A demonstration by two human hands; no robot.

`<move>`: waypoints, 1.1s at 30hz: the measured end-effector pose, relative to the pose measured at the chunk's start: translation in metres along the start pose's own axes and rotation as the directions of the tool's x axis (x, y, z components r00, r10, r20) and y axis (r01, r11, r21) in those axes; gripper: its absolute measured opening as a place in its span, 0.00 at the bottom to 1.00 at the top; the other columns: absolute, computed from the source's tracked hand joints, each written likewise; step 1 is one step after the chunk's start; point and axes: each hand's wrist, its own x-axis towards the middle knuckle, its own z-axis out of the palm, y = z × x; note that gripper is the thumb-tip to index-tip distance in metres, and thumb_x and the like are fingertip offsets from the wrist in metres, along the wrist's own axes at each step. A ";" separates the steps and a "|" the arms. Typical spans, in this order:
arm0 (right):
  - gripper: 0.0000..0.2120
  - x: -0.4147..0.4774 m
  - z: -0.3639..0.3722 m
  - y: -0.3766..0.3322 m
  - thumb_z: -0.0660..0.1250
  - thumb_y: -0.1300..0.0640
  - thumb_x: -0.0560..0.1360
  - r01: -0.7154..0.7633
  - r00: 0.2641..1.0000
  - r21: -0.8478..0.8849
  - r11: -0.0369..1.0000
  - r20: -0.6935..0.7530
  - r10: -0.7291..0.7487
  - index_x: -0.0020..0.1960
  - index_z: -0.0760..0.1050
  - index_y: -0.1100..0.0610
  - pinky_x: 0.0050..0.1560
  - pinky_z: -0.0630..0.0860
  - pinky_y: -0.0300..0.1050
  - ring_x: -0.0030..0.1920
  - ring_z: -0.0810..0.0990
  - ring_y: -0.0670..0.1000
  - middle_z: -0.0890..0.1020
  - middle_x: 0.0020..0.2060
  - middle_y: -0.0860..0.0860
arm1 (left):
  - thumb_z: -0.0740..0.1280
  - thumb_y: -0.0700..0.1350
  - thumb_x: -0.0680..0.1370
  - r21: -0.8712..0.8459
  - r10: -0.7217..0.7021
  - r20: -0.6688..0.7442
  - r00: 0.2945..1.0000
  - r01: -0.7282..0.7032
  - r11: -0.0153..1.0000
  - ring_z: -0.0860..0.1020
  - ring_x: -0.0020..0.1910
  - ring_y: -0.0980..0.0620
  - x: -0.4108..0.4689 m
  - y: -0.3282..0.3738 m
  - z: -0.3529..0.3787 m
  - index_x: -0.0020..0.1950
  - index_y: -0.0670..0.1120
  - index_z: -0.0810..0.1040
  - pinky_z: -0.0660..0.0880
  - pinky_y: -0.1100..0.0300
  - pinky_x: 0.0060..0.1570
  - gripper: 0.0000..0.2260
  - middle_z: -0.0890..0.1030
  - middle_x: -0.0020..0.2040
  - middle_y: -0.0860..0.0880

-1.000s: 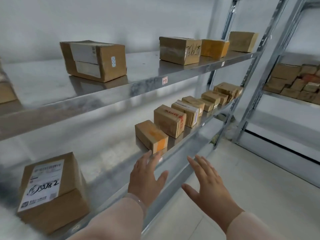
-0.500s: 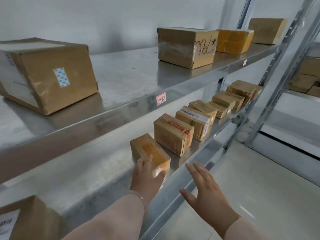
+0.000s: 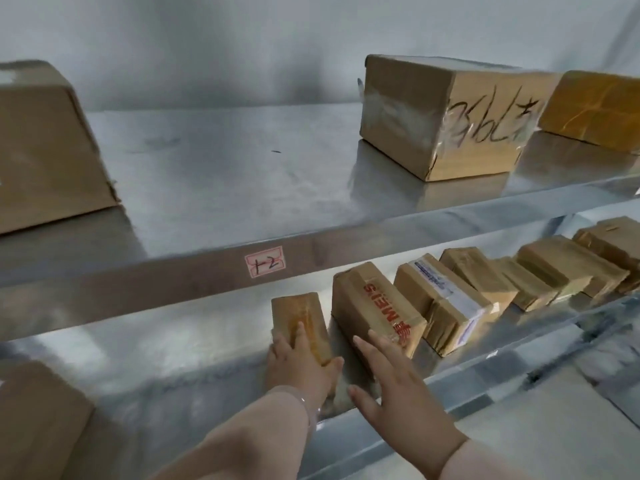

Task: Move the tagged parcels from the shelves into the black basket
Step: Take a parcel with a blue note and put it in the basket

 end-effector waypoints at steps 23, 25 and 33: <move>0.31 0.043 0.024 -0.027 0.65 0.54 0.78 -0.141 0.896 0.793 0.592 0.357 -0.265 0.71 0.50 0.35 0.56 0.71 0.31 0.60 0.72 0.36 0.68 0.64 0.36 | 0.56 0.43 0.81 -0.996 -0.177 0.088 0.980 0.082 -0.044 0.80 0.59 0.40 -0.054 -0.057 -0.029 0.67 0.46 0.76 0.75 0.42 0.61 0.17 0.81 0.60 0.39; 0.32 0.044 0.028 -0.028 0.67 0.58 0.77 -0.099 0.901 0.749 0.655 0.346 -0.260 0.72 0.53 0.39 0.53 0.73 0.29 0.59 0.73 0.36 0.70 0.64 0.41 | 0.59 0.38 0.82 -0.978 -0.337 -0.054 0.940 0.018 0.208 0.83 0.52 0.44 -0.057 -0.059 -0.034 0.63 0.51 0.79 0.80 0.47 0.53 0.15 0.85 0.54 0.44; 0.30 0.046 0.029 -0.043 0.67 0.51 0.76 0.078 0.874 0.566 0.821 0.357 -0.330 0.72 0.56 0.38 0.64 0.70 0.36 0.66 0.67 0.41 0.65 0.70 0.40 | 0.71 0.47 0.76 -0.923 -0.264 -0.024 0.964 0.080 0.376 0.83 0.53 0.43 -0.065 -0.084 -0.041 0.64 0.55 0.73 0.80 0.44 0.54 0.18 0.83 0.55 0.47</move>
